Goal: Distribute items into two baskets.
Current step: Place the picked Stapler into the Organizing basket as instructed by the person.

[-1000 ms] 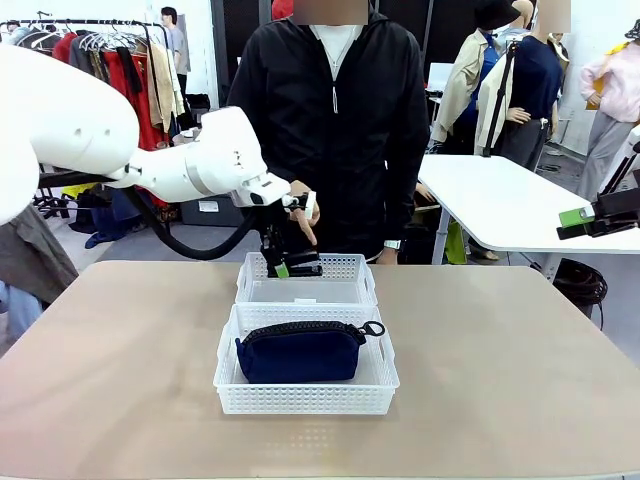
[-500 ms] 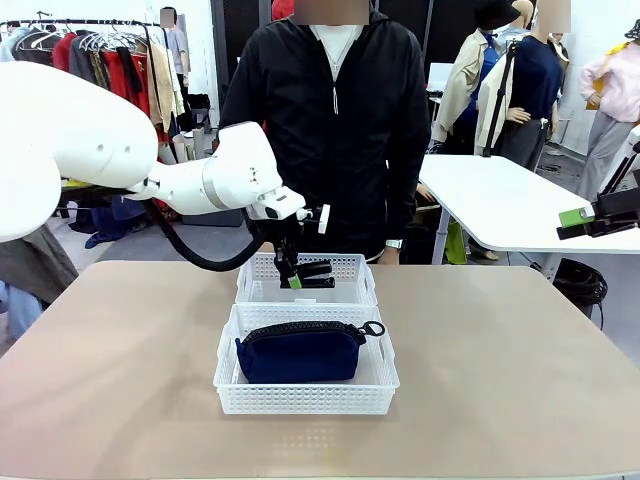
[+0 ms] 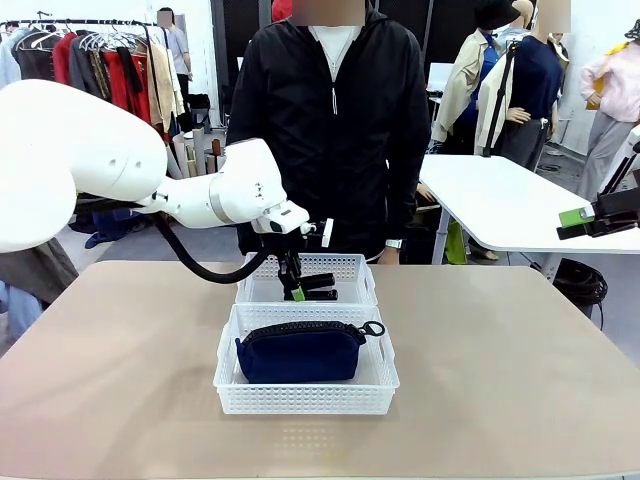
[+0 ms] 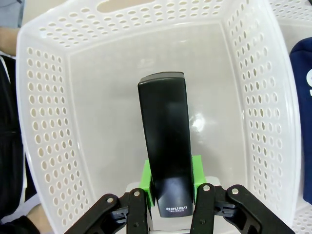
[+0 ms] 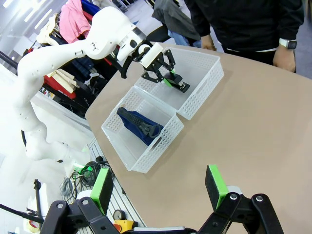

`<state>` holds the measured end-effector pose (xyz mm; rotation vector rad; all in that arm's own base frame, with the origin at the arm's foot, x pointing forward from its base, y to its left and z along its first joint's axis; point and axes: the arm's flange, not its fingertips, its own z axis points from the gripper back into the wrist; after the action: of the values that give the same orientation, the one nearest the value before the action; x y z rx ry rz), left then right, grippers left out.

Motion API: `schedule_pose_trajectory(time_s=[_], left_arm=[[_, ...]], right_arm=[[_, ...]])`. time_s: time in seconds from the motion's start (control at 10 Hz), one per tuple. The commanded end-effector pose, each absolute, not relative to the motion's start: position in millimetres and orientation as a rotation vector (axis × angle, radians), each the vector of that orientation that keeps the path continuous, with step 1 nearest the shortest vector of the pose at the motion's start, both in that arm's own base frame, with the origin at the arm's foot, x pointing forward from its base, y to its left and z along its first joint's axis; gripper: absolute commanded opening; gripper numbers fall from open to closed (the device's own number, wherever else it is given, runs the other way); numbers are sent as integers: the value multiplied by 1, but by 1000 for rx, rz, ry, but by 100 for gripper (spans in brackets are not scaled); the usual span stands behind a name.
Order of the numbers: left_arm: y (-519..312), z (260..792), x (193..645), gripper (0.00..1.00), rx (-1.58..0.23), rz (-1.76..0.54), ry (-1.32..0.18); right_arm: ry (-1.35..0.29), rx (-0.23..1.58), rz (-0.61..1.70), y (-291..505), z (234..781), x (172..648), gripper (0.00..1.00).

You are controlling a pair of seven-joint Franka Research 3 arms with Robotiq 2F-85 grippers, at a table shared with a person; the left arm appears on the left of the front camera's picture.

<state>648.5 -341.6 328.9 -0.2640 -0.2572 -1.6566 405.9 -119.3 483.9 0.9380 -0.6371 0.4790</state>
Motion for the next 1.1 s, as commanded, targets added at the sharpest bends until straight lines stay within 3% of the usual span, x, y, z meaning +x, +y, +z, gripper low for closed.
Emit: schedule_pose_trajectory(time_s=[0.0,0.1,0.2,0.6,1.0], left_arm=[[-344,329,652,11,-244,-1647,-253],[-344,328,653,11,-247,-1644,-250],[-345,328,653,18,-261,-1635,-245],[-343,332,651,97,-265,-1632,-258],[-324,376,646,100,-245,-1609,-316]], right_arm=[[-639,940,479,-119,484,404,100],[-639,940,479,-119,484,404,100],[-639,940,479,-119,484,404,100],[-639,940,479,-119,484,404,100],[-639,940,479,-119,484,404,100]])
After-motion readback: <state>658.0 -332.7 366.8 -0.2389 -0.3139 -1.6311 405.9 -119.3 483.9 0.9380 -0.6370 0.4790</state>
